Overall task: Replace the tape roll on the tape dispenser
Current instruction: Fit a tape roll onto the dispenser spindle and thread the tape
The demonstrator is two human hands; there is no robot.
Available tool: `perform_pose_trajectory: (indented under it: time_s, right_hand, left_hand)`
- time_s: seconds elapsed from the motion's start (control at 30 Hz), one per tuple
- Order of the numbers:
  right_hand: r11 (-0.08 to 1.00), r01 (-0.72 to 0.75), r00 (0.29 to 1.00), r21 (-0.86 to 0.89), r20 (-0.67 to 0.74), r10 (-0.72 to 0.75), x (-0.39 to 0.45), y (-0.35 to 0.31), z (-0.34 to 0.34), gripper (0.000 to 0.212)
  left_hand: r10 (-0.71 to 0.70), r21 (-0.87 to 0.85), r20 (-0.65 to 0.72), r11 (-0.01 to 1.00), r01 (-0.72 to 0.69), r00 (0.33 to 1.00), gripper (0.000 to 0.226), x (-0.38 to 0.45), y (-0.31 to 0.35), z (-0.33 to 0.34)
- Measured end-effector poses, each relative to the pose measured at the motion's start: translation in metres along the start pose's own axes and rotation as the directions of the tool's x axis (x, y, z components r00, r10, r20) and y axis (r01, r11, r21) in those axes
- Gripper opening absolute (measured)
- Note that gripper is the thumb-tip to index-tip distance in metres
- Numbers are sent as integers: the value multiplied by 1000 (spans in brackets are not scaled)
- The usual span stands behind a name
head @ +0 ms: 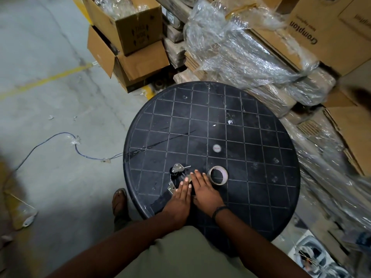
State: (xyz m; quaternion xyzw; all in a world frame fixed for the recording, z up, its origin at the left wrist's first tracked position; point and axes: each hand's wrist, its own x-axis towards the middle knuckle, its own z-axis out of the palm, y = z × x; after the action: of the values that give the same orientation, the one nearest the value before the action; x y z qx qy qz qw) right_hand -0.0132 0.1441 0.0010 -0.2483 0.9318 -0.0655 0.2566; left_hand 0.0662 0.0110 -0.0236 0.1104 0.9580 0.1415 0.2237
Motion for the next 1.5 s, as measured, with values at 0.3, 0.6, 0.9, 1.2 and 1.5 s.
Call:
perform_pose_trajectory:
  time_s: [0.3,0.6,0.9,1.2,1.5]
  right_hand:
    - [985,-140,983,103,-108,151,-11,-17,0,75]
    - [882,-379,901,281,-106,421,-47,-31,33,77]
    - [944,-246,929,218,-224,294,-49,-25,46,60]
    - [988,-151,974,-40,-175,142,-54,-8,32,57]
    - [992,-107,988,-60,-114,100,-47,-6,25,67]
  left_hand:
    - [187,-69,60,981,-182,981,103,0,-25,-8]
    - [585,88,210,787,-611,783,100,19,-68,-29]
    - [335,5,-27,942,-335,942,75,0,-28,-8]
    - [204,90,-67,976,-198,977,66,-3,3,0]
    - [180,93,-87,981,-172,980,61,1,8,3]
